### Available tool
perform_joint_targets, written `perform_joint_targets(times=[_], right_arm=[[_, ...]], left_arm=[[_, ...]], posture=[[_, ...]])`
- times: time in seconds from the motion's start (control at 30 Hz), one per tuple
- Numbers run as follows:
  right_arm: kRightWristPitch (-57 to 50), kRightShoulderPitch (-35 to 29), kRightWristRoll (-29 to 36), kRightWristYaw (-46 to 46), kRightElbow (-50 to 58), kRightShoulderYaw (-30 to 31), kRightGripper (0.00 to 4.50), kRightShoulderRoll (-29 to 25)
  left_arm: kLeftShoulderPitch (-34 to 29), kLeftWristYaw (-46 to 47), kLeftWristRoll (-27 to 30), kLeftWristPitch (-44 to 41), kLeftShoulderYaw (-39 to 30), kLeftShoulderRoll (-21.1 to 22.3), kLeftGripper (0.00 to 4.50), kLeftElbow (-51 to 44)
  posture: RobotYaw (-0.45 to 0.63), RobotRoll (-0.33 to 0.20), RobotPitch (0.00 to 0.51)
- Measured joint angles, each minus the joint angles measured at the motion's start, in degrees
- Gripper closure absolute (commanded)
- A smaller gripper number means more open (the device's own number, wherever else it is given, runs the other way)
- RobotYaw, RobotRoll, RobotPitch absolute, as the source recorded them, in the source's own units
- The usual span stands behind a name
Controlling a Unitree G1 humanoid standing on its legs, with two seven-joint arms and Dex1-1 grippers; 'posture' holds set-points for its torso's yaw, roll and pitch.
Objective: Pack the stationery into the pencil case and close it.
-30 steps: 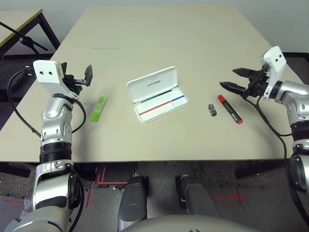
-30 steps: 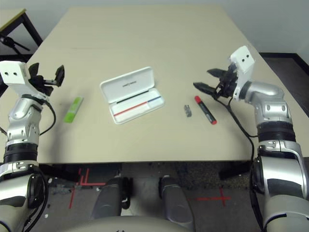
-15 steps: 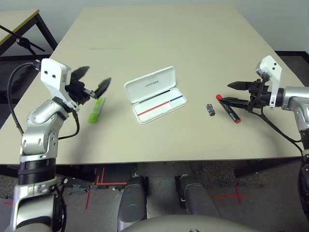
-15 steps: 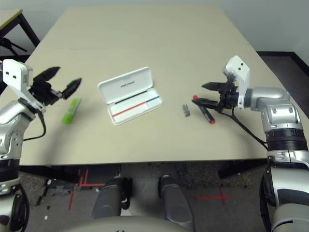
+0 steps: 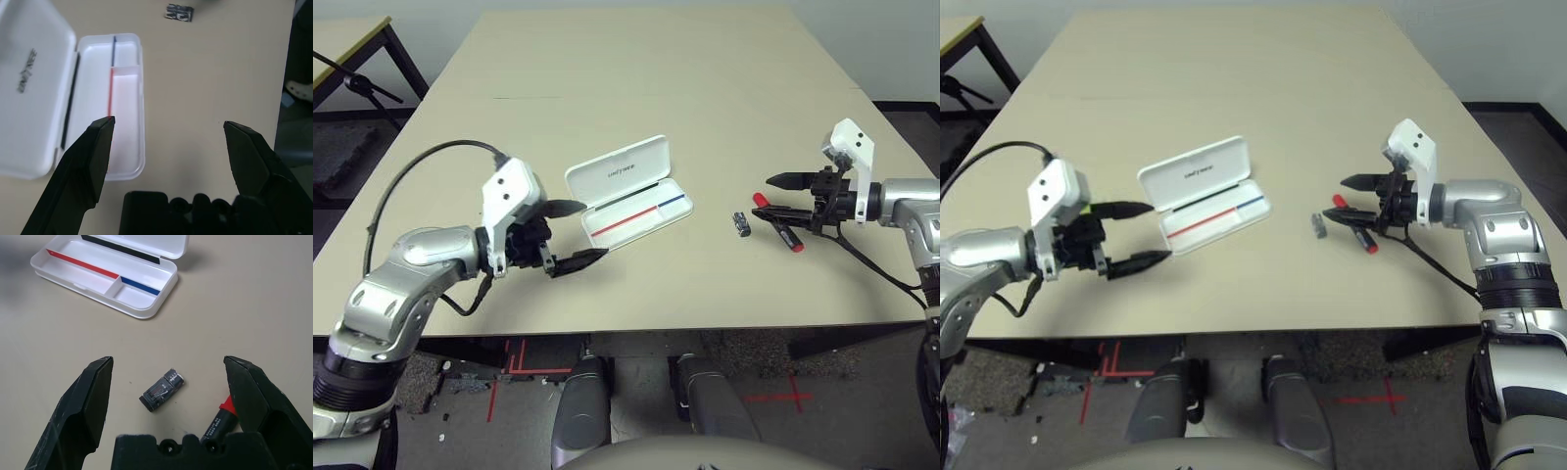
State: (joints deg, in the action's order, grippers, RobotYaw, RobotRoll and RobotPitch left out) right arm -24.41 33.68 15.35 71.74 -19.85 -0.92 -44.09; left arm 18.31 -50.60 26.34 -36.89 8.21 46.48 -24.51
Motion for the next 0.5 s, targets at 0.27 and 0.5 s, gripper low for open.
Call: perform_joint_targets(times=[0.27,0.5], right_arm=[[-0.9,-1.4,0.5,-0.2,1.7,0.0,0.00,-0.5],[-1.6,-2.7,1.1,-1.3,3.5,0.0,0.00,-0.6]], left_arm=[[4.8,-0.8,-7.4,-0.2,9.8,-2.6,0.02,6.0],[6.5,-0.9,-12.0,-1.6,13.4,-4.6,0.02,10.5]], posture=[[-0.01,0.000,0.136],[-0.02,0.000,0.139]])
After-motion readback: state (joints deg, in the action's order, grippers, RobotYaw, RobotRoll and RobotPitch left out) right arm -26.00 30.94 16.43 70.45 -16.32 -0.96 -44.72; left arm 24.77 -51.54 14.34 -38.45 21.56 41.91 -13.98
